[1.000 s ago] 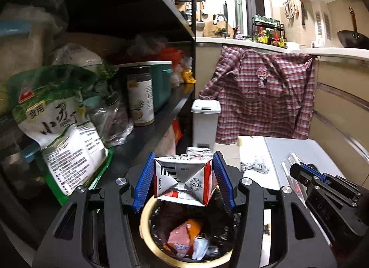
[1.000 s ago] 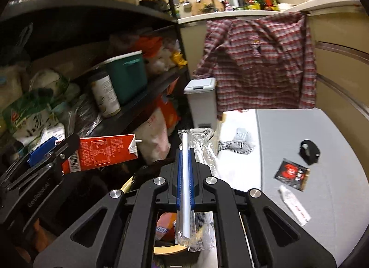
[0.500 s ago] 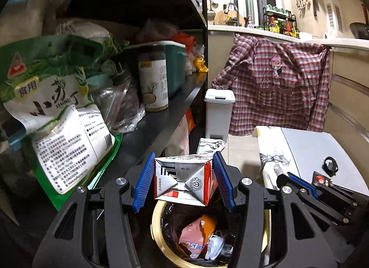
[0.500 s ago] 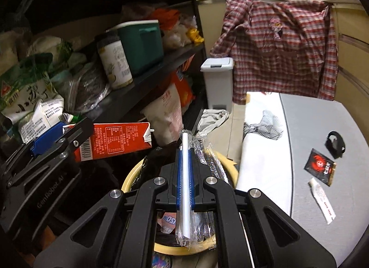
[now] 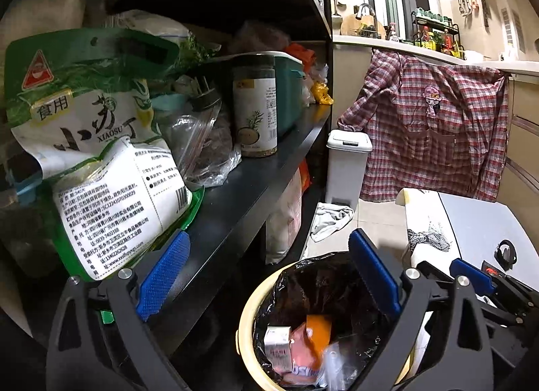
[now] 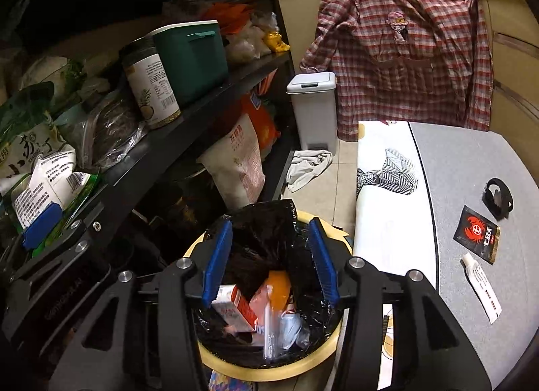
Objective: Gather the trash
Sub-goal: 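Move both tools back over the table toward the black strap and sachet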
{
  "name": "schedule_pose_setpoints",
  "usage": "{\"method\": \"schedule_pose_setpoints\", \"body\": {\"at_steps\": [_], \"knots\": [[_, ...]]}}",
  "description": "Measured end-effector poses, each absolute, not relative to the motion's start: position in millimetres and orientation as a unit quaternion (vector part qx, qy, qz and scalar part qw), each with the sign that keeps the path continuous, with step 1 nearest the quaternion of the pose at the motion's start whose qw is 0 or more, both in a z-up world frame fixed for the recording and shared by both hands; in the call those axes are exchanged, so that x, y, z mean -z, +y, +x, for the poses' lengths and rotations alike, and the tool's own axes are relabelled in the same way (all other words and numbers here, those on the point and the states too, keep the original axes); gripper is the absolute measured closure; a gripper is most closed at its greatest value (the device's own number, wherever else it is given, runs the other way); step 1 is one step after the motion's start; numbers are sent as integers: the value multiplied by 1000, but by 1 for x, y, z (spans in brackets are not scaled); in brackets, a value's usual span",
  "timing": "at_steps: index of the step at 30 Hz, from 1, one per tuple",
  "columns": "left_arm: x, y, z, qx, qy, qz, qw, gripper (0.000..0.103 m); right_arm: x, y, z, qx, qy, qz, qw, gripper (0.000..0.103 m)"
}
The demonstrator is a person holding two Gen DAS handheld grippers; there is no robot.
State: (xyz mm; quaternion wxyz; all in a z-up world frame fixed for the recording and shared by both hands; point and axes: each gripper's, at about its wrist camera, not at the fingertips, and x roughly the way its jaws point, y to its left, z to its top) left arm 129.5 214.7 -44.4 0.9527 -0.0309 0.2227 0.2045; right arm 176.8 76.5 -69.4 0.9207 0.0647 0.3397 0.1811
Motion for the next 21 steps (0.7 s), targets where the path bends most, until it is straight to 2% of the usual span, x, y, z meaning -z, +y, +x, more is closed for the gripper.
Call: {"method": "schedule_pose_setpoints", "body": {"at_steps": [8,10,21], "knots": [[39,209,127,-200,217,-26,955,11,63,64,173,-173,336,68,923,49],[37,207,125,-200,215,-26,956,9,60,57,169,-171,333,73,924,44],[18,185,109,-180,195,-30,964,9,37,23,140,-159,301,63,938,40]]}}
